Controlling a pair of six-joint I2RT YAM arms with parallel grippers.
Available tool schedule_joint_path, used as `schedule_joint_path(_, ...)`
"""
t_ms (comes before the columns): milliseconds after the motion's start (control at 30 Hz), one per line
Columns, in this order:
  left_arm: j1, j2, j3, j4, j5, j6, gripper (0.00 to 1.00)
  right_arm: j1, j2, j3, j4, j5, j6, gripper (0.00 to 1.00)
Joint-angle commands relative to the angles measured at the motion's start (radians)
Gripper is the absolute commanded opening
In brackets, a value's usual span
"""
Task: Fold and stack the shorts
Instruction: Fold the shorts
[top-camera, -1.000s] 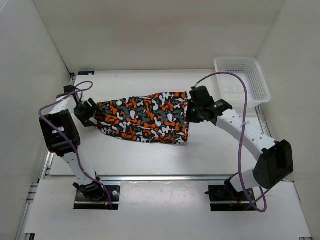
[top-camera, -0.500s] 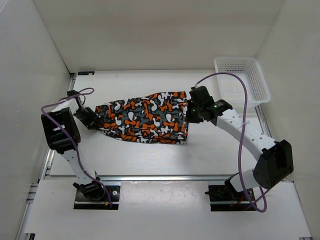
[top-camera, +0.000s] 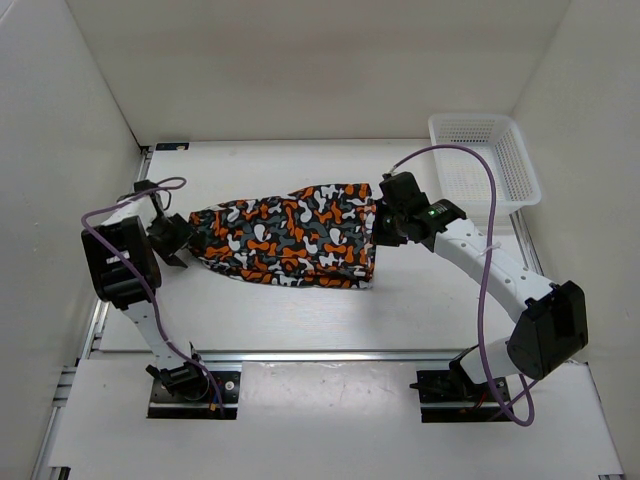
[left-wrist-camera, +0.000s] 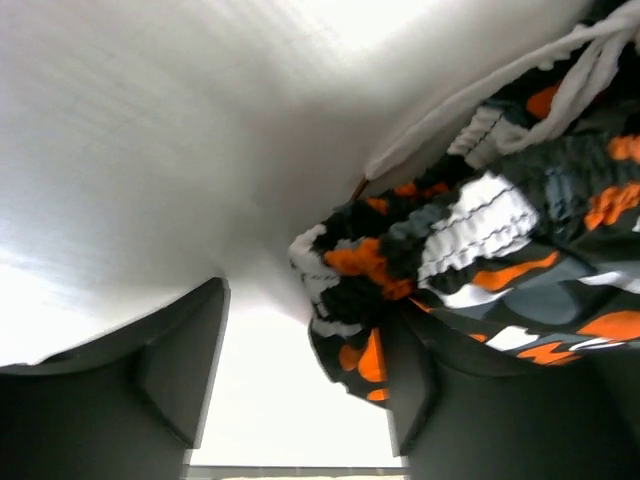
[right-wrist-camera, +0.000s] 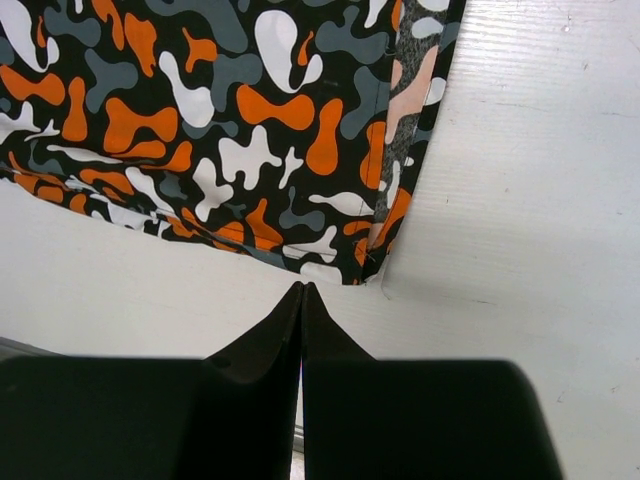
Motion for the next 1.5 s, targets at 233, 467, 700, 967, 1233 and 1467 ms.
schedule_joint_path(233,-0.015,-0.079,0.044,-0.048,-0.083,0.014,0.91,0.005,-0.035,0.004,0.011,-0.014,0.007,0.0)
schedule_joint_path(467,-0.066,0.023,0.063,-0.028,-0.083,0.005,0.65,0.014,-0.046,-0.007,0.011,-0.004,0.016,0.0)
schedule_joint_path(700,-0.109,0.054,0.073,-0.028,-0.11,-0.018,0.43,0.014,-0.046,-0.026,0.011,-0.003,0.016,0.0)
schedule_joint_path(967,-0.118,0.058,0.151,-0.067,-0.259,-0.049,0.1,0.014,-0.075,-0.026,0.002,0.007,0.016,0.0)
schedule_joint_path(1233,-0.315,-0.115,0.4,-0.265,-0.662,-0.099,0.1,0.005,-0.095,-0.053,-0.02,0.078,0.016,0.0)
schedule_joint_path(1467,-0.653,-0.164,0.518,-0.37,-0.833,-0.148,0.1,-0.005,-0.095,-0.044,-0.029,0.096,0.007,0.0)
